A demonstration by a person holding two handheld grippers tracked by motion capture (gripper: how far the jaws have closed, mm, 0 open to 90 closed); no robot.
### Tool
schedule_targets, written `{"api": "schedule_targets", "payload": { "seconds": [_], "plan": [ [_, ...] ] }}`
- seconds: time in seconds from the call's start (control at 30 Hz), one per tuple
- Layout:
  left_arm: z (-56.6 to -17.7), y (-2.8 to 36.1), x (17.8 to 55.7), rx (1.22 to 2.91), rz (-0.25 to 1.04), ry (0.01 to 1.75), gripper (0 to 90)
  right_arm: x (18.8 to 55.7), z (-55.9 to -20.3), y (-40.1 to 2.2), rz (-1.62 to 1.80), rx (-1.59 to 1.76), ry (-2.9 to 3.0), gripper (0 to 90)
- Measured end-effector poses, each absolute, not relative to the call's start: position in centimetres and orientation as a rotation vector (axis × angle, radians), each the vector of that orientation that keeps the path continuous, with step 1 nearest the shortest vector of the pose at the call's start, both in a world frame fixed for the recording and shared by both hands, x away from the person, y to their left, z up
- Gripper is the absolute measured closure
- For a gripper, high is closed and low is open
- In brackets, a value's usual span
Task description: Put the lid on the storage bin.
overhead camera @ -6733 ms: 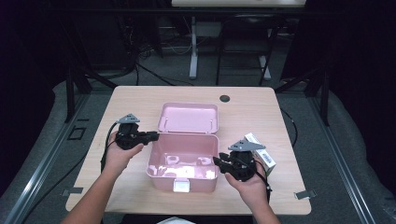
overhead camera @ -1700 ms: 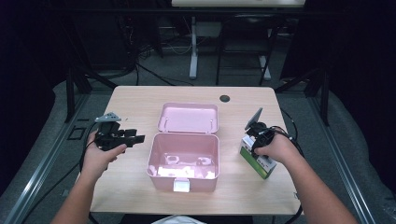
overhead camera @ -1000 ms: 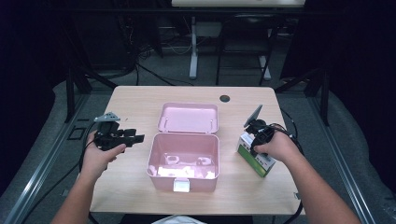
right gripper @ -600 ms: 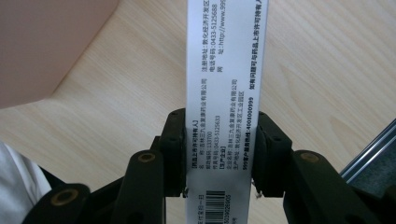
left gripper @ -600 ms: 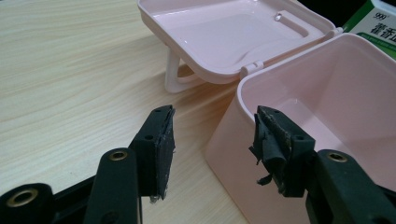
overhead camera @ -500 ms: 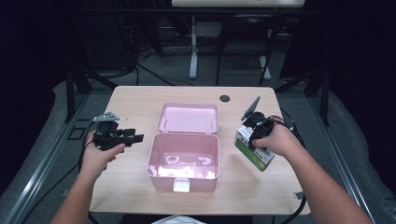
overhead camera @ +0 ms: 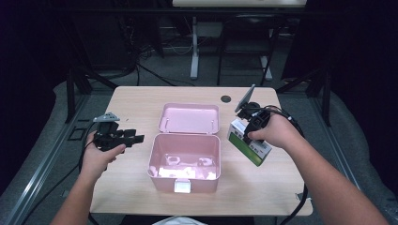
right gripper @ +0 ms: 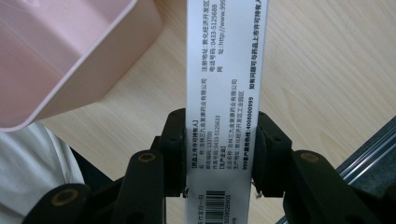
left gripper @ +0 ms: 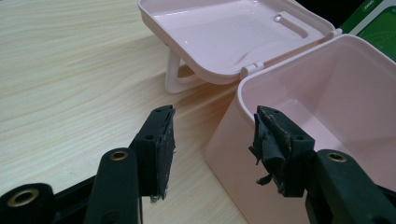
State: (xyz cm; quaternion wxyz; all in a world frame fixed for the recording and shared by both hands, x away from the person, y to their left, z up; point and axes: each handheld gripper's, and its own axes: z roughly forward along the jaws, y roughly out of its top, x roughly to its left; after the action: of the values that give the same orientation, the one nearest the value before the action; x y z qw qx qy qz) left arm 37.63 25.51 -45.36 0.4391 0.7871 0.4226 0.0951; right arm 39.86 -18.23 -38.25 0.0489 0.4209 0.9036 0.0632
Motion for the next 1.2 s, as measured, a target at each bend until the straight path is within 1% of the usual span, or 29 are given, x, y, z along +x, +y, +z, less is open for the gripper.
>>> {"api": "schedule_targets", "payload": {
  "seconds": [0.63, 0.8, 1.2],
  "plan": [
    [-45.4, 25.6, 37.7, 1.95, 0.233, 1.051, 47.7, 39.3, -34.8, -16.6, 0.201, 1.205, 2.769, 61.7],
    [-45.3, 25.7, 37.6, 1.952, 0.228, 1.049, 47.7, 38.8, -33.8, -15.4, 0.194, 1.16, 2.789, 61.7],
    [-45.3, 25.8, 37.6, 1.951, 0.232, 1.047, 47.7, 38.1, -33.3, -11.8, 0.211, 0.999, 2.851, 61.7]
  ]
}}
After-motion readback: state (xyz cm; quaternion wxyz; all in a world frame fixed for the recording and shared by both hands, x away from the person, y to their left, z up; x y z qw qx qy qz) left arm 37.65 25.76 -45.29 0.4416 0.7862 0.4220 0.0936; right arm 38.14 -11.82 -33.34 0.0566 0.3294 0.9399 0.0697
